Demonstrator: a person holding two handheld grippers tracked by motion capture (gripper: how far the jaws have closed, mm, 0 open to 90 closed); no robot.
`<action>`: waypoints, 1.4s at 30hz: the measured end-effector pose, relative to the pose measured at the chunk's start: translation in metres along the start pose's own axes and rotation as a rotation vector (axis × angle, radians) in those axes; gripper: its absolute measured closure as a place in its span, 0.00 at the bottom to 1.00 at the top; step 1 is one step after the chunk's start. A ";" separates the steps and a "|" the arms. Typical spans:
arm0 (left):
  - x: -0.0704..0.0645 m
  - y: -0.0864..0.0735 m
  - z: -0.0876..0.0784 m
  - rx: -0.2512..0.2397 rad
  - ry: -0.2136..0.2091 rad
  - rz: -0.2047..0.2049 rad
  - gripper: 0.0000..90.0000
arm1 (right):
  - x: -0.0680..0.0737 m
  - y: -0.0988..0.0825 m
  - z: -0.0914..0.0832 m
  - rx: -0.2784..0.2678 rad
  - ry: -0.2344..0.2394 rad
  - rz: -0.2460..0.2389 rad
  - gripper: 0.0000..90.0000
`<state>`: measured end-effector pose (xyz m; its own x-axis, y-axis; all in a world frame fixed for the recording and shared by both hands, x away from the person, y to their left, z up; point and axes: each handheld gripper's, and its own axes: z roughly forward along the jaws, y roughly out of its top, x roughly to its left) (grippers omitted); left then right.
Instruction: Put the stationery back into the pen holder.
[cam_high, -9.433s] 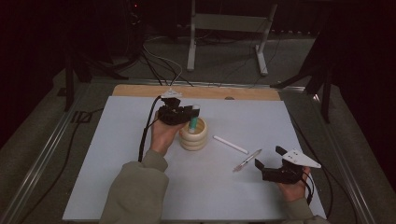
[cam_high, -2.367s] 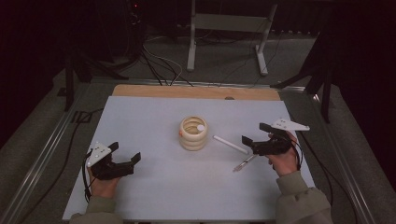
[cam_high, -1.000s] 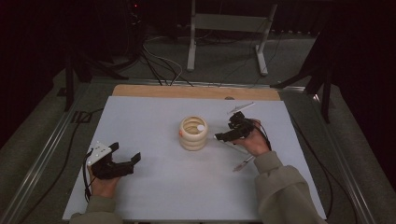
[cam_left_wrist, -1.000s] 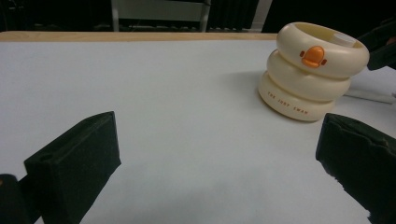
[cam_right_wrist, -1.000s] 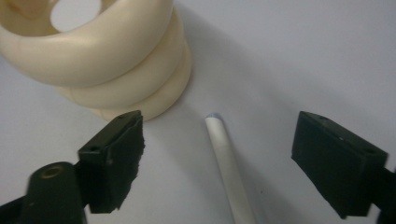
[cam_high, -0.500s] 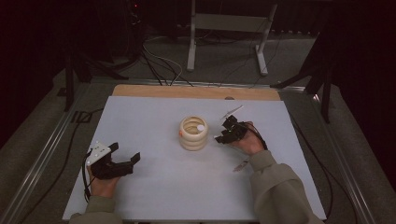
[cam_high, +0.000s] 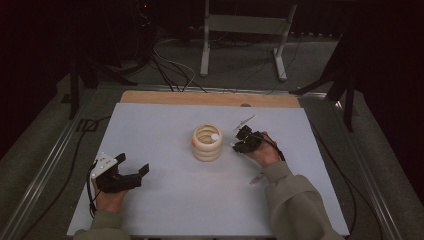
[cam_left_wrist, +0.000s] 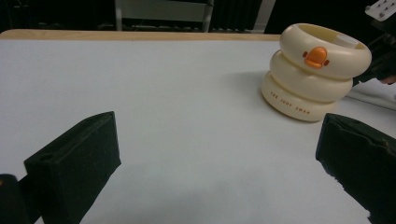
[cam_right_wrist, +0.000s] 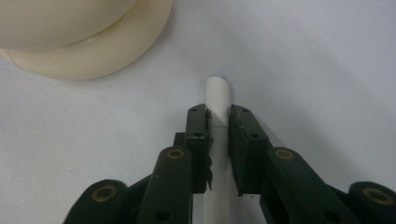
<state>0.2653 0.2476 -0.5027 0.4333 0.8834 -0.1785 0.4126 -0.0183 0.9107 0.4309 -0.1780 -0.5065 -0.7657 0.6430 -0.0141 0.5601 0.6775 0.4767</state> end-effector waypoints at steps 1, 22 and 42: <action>0.000 0.000 0.000 -0.001 0.000 -0.002 0.00 | 0.000 0.000 0.000 -0.002 0.002 -0.001 0.88; 0.001 0.000 -0.001 -0.007 0.005 -0.003 0.00 | -0.003 0.001 -0.021 -0.115 -0.040 0.048 0.88; 0.000 0.000 0.000 -0.005 0.004 0.000 0.00 | -0.001 0.001 -0.054 -0.331 0.034 0.106 0.88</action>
<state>0.2653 0.2480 -0.5025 0.4300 0.8854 -0.1768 0.4087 -0.0162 0.9125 0.4153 -0.1977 -0.4586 -0.7223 0.6873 0.0775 0.5081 0.4513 0.7336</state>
